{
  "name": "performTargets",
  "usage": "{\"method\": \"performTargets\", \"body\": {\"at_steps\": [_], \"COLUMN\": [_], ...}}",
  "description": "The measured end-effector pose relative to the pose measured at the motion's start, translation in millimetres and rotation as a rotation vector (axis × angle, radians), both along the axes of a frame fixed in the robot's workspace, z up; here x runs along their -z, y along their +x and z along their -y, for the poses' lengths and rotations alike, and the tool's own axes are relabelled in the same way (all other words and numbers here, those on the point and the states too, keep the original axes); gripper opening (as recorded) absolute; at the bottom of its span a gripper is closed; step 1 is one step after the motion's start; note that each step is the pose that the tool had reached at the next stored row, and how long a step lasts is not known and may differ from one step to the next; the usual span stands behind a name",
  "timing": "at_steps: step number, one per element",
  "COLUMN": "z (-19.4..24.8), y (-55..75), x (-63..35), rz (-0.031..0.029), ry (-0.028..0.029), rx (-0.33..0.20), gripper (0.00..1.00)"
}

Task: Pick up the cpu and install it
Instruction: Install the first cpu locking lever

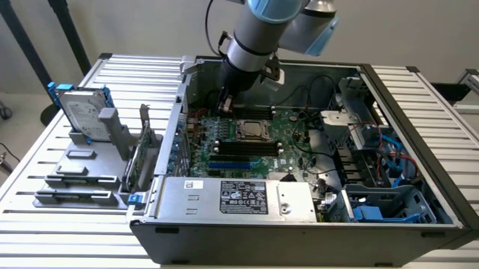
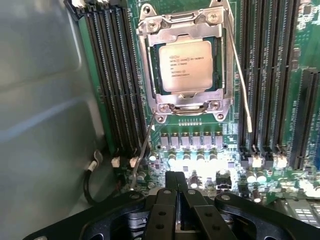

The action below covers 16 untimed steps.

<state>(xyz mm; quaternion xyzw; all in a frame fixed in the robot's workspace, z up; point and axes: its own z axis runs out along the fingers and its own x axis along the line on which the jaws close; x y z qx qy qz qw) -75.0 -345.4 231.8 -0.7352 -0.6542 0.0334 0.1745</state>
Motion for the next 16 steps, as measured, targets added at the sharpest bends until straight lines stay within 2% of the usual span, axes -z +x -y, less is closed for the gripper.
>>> {"method": "performTargets", "body": {"at_steps": [2,3,16], "z": [0.0,0.0,0.0], "y": [-0.5,-0.6,-0.7], "x": [0.0,-0.1,2.6], "rz": [0.001,0.0011,0.0022], "ry": [0.0075,0.0092,0.0094], "rx": [0.015,0.025,0.256], "gripper": [0.11,0.11,0.11]}}
